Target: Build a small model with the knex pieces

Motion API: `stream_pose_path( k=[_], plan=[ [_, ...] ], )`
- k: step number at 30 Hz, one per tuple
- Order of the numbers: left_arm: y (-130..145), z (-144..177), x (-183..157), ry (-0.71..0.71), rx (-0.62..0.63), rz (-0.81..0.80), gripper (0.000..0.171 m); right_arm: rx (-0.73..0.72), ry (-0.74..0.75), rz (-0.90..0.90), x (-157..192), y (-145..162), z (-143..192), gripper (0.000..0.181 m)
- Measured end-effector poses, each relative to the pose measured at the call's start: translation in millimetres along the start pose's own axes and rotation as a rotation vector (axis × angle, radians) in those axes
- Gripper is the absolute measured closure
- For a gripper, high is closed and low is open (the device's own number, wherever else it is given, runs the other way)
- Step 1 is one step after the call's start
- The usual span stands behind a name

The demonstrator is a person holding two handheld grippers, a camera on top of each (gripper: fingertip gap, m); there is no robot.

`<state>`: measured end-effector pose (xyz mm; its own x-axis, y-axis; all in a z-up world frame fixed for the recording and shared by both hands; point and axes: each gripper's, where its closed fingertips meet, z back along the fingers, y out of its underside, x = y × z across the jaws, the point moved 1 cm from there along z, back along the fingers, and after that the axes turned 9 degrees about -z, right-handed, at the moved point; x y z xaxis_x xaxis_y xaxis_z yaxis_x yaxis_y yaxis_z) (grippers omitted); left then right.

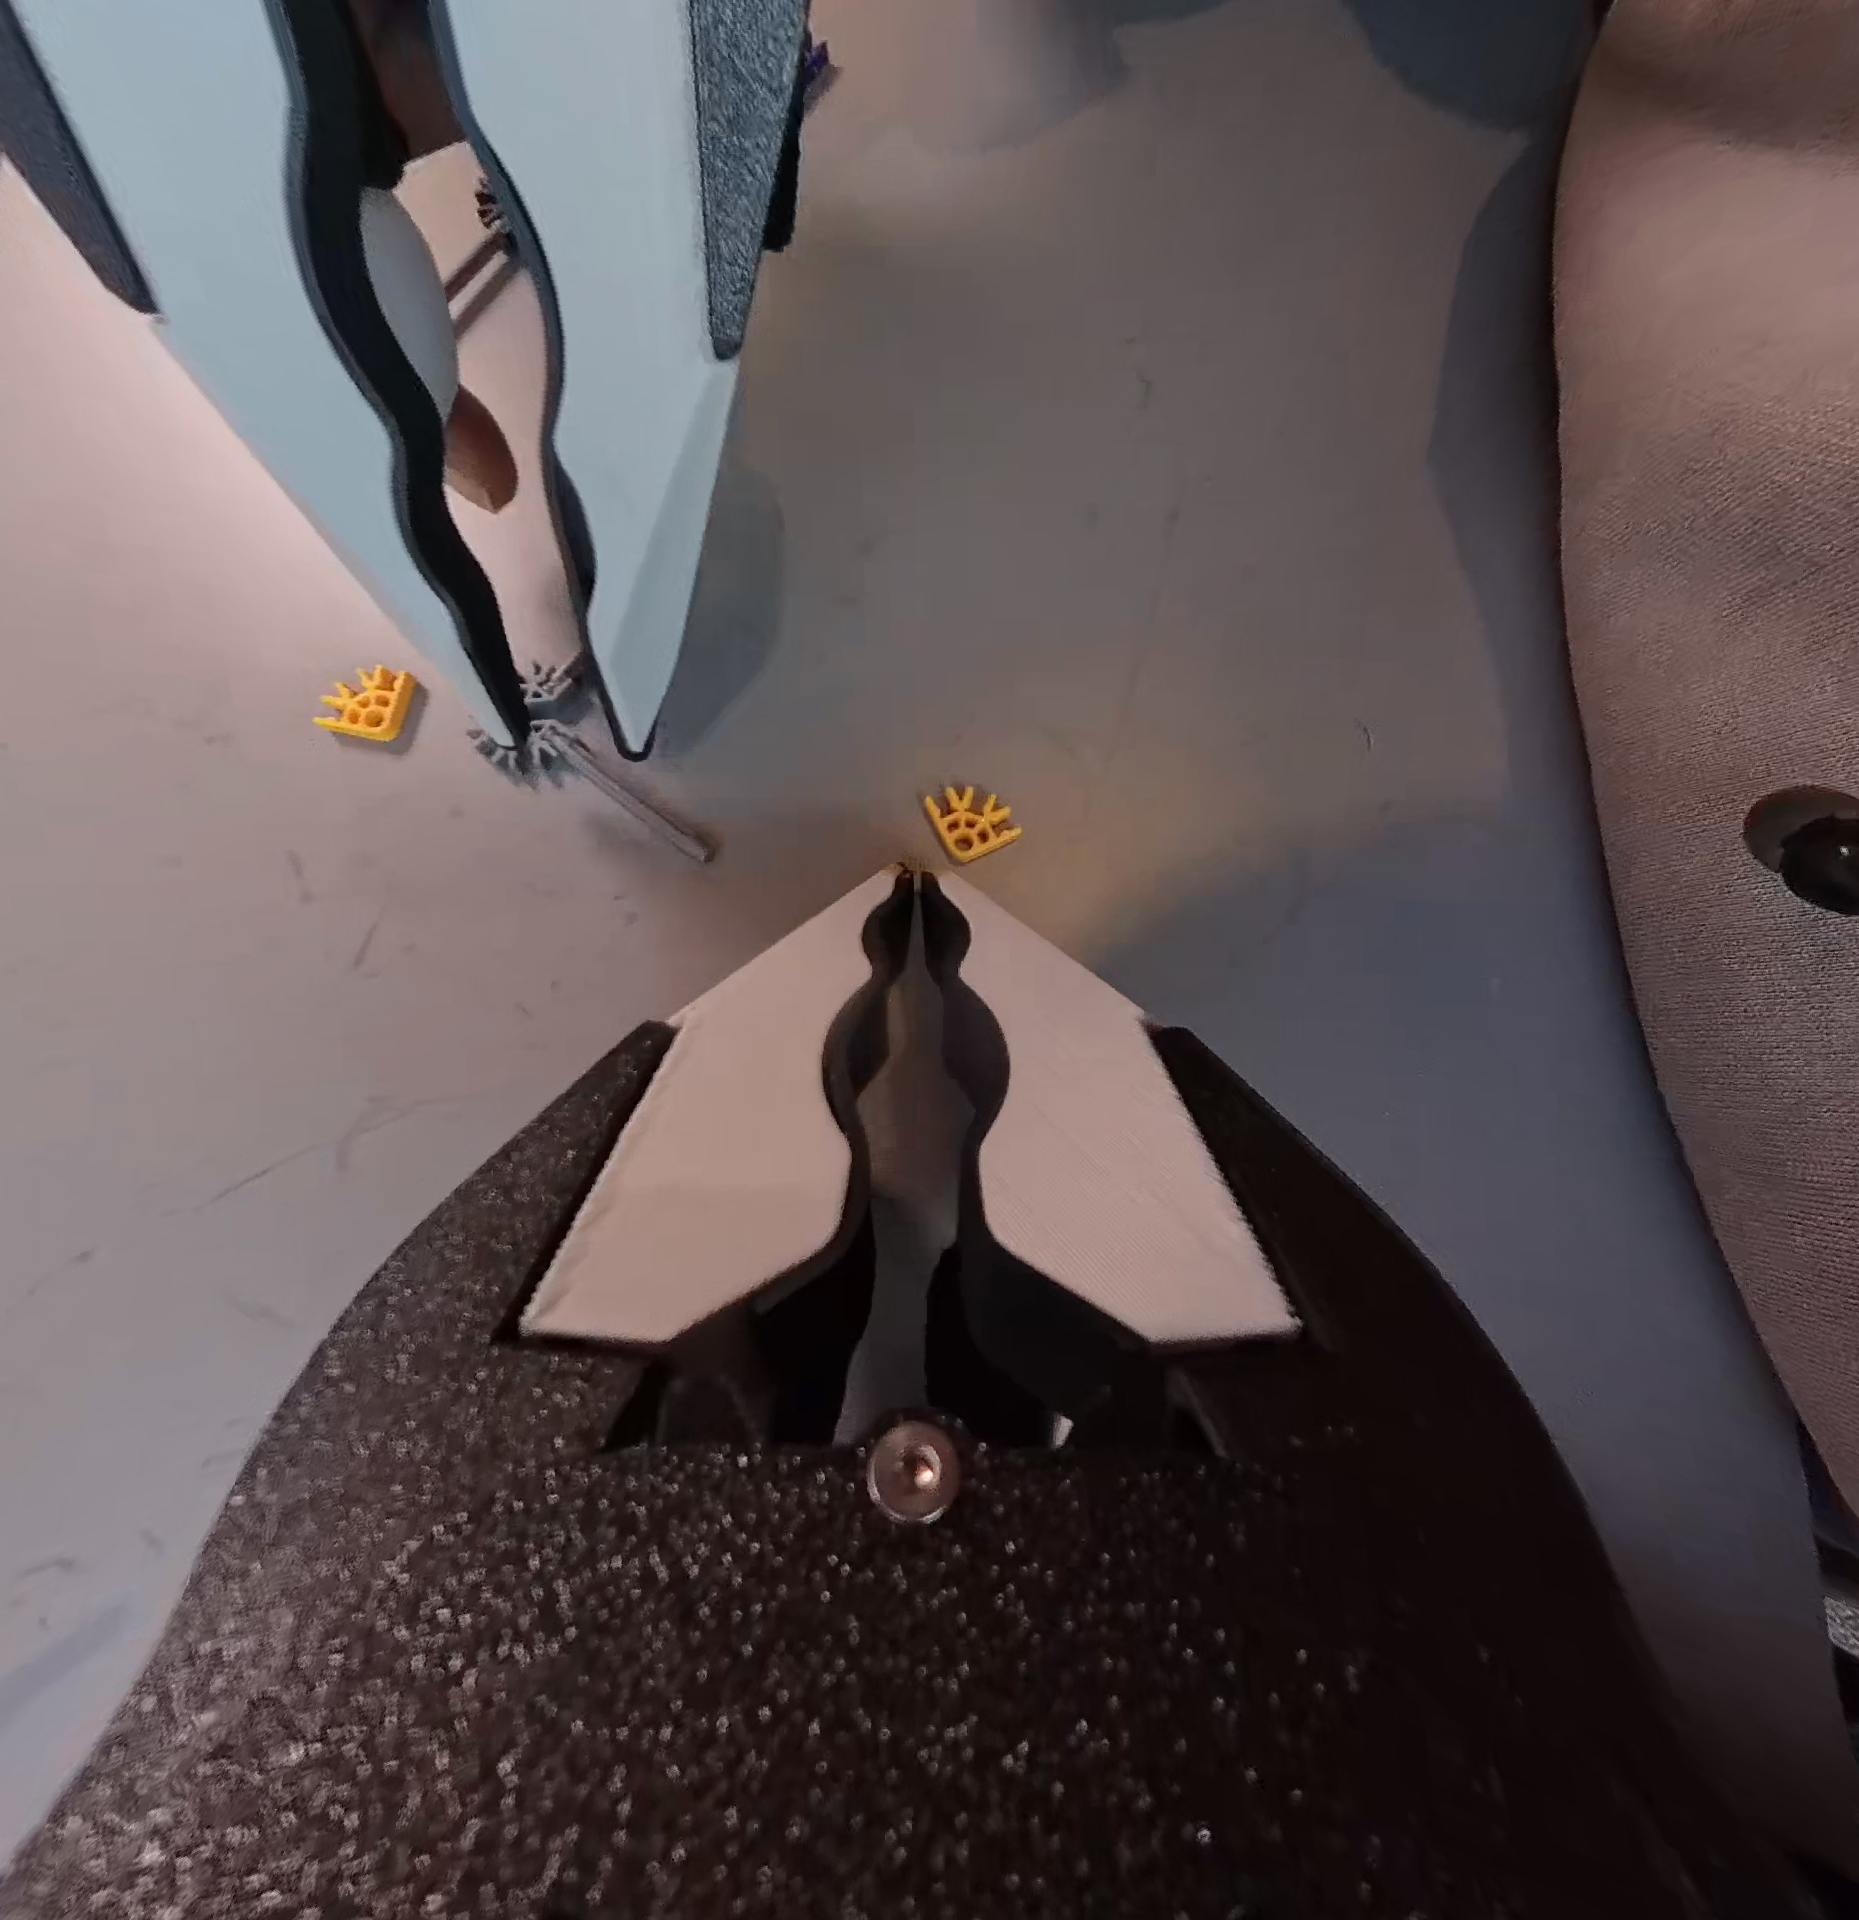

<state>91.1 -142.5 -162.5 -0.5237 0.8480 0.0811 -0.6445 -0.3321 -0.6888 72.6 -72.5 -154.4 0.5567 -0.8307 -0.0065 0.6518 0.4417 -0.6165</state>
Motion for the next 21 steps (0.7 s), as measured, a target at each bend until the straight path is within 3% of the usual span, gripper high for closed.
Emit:
stream_pose_path(
  k=[6,11,21],
  plan=[
    [-10,2,-4,0.016,-0.051,-0.014,0.145,0.049,-0.055,0.037,1,1,-8,0.164],
    [-7,-9,-7,0.029,-0.024,-0.019,0.149,0.079,-0.091,-0.026,4,3,-10,0.171],
    [-6,-8,2,-0.025,0.003,0.006,0.156,0.117,-0.023,-0.216,2,4,-9,0.179]
  ],
)
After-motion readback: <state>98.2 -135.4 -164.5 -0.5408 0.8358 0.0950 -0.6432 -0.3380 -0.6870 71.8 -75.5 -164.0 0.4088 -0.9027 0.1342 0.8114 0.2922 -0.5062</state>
